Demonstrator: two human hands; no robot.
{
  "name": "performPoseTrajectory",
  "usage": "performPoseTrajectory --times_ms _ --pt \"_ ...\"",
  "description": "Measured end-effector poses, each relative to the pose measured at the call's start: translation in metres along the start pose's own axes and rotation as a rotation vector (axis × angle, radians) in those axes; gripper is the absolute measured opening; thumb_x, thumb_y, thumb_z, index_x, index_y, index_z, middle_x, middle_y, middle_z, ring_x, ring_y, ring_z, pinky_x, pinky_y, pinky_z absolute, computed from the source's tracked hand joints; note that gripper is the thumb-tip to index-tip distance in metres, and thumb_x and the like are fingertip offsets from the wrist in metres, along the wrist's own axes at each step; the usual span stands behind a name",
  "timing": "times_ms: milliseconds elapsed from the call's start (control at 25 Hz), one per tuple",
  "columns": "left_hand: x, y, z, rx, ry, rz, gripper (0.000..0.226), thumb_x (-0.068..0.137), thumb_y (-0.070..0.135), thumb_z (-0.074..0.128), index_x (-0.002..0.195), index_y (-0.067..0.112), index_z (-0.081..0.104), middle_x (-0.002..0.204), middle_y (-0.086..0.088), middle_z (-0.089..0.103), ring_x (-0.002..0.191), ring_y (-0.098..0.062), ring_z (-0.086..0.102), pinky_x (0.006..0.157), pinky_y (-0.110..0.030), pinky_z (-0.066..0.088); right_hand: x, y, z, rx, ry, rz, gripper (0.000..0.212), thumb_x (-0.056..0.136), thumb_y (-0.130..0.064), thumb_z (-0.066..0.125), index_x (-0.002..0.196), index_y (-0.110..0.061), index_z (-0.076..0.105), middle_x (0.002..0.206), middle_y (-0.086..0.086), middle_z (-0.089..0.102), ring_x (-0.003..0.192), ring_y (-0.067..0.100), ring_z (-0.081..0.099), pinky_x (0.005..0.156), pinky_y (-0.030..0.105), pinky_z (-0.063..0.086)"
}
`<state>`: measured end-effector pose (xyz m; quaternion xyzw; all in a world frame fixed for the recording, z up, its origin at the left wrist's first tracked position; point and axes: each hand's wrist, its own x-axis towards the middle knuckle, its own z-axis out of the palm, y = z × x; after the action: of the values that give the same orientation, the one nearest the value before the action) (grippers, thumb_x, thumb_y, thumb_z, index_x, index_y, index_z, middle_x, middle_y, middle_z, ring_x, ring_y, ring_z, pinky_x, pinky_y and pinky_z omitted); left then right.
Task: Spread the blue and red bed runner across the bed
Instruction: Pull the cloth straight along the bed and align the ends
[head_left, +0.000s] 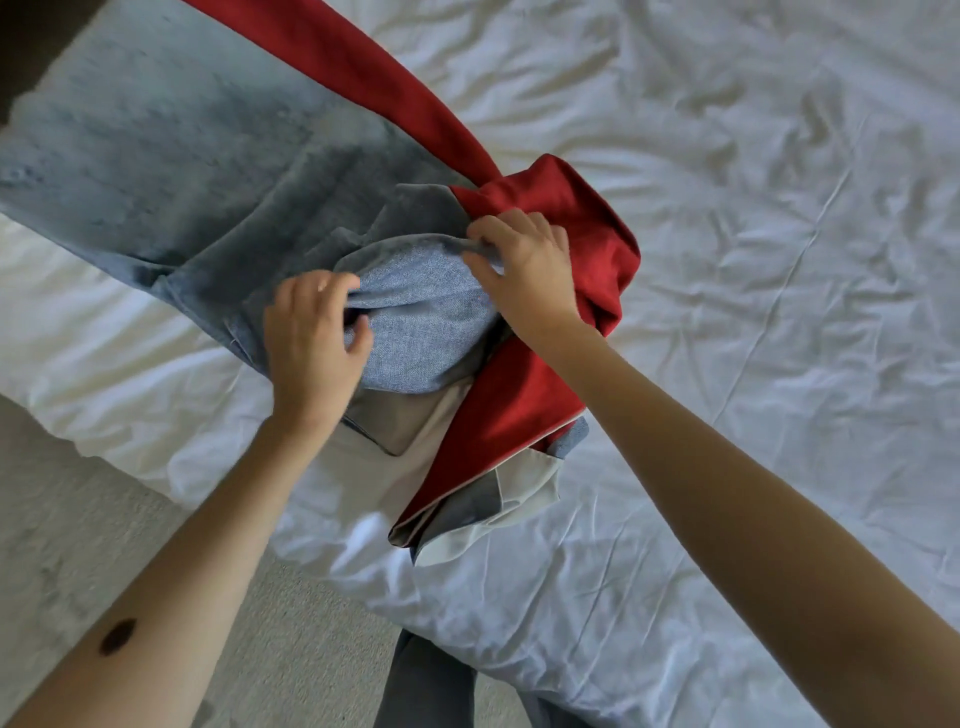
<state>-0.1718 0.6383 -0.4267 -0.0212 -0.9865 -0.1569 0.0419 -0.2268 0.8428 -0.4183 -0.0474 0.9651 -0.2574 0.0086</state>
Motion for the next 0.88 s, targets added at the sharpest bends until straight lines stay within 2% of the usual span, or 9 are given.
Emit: performPoseTrajectory --times_ms 120,280,400,520,600,680,800,880 --pt "-0.035 0.045 0.008 -0.101 -0.029 0.189 0.021 0.081 0.02 0.057 0.1 0.012 0.059 0.099 -0.009 0.062 0.096 -0.031 0.057 0.081 -0.042 0.044 -0.041 0.036 -0.021 0.092 0.175 0.183 0.022 0.085 -0.026 0.059 0.104 -0.016 0.066 0.105 0.006 0.065 0.101 0.029 0.055 0.086 0.039 0.036" --pt "-0.087 0.098 0.026 -0.153 -0.24 0.285 0.032 0.076 0.032 0.065 0.101 0.012 0.064 0.099 -0.007 0.065 0.092 -0.028 0.062 0.076 -0.039 0.05 -0.097 0.079 -0.028 0.155 0.104 0.45 0.017 0.088 -0.023 0.058 0.101 -0.014 0.064 0.101 0.007 0.066 0.095 0.027 0.058 0.09 0.039 0.038" --pt "-0.105 0.111 0.032 -0.096 -0.319 0.219 0.038 0.068 0.028 0.075 0.1 0.01 0.064 0.098 -0.009 0.066 0.09 -0.03 0.064 0.071 -0.041 0.053 -0.139 0.093 -0.023 0.215 0.011 0.542 0.014 0.088 -0.021 0.059 0.096 -0.012 0.066 0.096 0.008 0.068 0.089 0.025 0.062 0.089 0.045 0.046" --pt "-0.109 0.111 0.033 -0.061 -0.306 0.135 0.026 0.068 0.013 0.074 0.092 0.007 0.064 0.088 -0.011 0.066 0.078 -0.032 0.064 0.066 -0.041 0.052 -0.178 0.085 -0.008 0.267 -0.136 0.508 0.012 0.087 -0.019 0.061 0.096 -0.012 0.067 0.094 0.006 0.069 0.088 0.023 0.062 0.087 0.044 0.047" --pt "-0.11 0.111 0.03 -0.051 -0.308 0.088 0.01 0.075 0.011 0.069 0.082 0.006 0.063 0.077 -0.012 0.065 0.069 -0.032 0.062 0.064 -0.041 0.051 -0.198 0.073 0.0 0.271 -0.184 0.473 0.013 0.087 -0.022 0.061 0.097 -0.015 0.066 0.093 0.002 0.069 0.087 0.02 0.061 0.087 0.039 0.046" --pt "-0.11 0.116 0.026 -0.066 -0.342 0.05 0.01 0.081 0.014 0.063 0.075 0.006 0.062 0.071 -0.011 0.062 0.064 -0.033 0.059 0.061 -0.04 0.049 -0.208 0.064 0.004 0.318 -0.153 0.496 0.012 0.087 -0.022 0.061 0.094 -0.014 0.066 0.091 0.003 0.069 0.085 0.017 0.061 0.085 0.034 0.046" --pt "-0.114 0.143 0.022 -0.177 -0.378 0.002 0.014 0.084 0.018 0.061 0.075 0.008 0.061 0.073 -0.01 0.061 0.065 -0.028 0.059 0.059 -0.042 0.049 -0.216 0.06 -0.007 0.584 -0.088 0.618 0.012 0.088 -0.019 0.06 0.089 -0.012 0.07 0.087 0.005 0.07 0.078 0.012 0.06 0.072 0.022 0.045" --pt "-0.118 0.177 0.022 -0.301 -0.381 -0.023 0.012 0.083 0.019 0.064 0.076 0.009 0.063 0.076 -0.007 0.064 0.066 -0.024 0.061 0.06 -0.039 0.05 -0.22 0.062 -0.022 0.755 -0.083 0.708 0.017 0.09 -0.02 0.056 0.086 -0.014 0.07 0.082 0.0 0.07 0.072 0.007 0.058 0.067 0.014 0.042"
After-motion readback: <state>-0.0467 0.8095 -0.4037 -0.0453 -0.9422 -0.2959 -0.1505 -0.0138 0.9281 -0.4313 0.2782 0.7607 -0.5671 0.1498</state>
